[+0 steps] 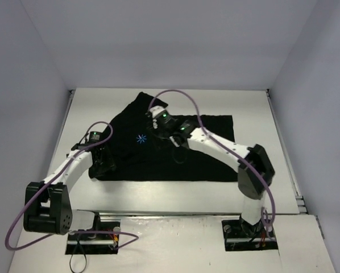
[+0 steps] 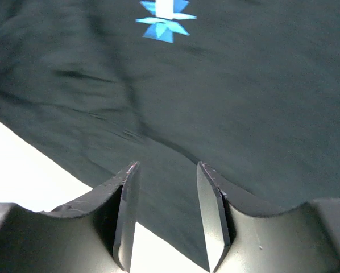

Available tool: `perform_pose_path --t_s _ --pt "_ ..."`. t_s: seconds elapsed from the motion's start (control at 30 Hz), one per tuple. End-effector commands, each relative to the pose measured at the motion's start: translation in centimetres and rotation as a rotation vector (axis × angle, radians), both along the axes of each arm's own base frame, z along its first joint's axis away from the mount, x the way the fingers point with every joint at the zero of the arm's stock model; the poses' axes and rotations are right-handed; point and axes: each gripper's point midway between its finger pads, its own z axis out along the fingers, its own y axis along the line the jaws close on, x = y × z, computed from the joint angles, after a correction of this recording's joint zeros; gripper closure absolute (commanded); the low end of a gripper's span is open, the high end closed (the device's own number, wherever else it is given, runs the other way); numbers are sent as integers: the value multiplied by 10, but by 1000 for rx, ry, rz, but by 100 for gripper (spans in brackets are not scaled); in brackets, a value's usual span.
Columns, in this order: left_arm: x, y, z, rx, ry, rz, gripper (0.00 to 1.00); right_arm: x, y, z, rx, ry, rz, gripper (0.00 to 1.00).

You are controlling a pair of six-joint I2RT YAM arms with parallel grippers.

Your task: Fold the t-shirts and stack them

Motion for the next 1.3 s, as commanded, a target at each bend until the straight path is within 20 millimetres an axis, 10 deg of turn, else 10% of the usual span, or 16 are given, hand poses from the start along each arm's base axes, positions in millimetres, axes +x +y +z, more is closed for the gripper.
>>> perform_pose_path --t_s 0.0,0.47,0.7,1.27 --pt "25 13 5 24 -85 107 56 2 63 8 69 -80 179 57" --pt "-1 11 -32 -47 -1 178 56 -12 166 -42 66 -135 343 39" --pt "-8 6 -41 -89 4 210 56 -1 168 -51 8 -236 249 19" --pt "-15 3 -52 -112 42 219 57 20 147 -96 -97 -259 152 18"
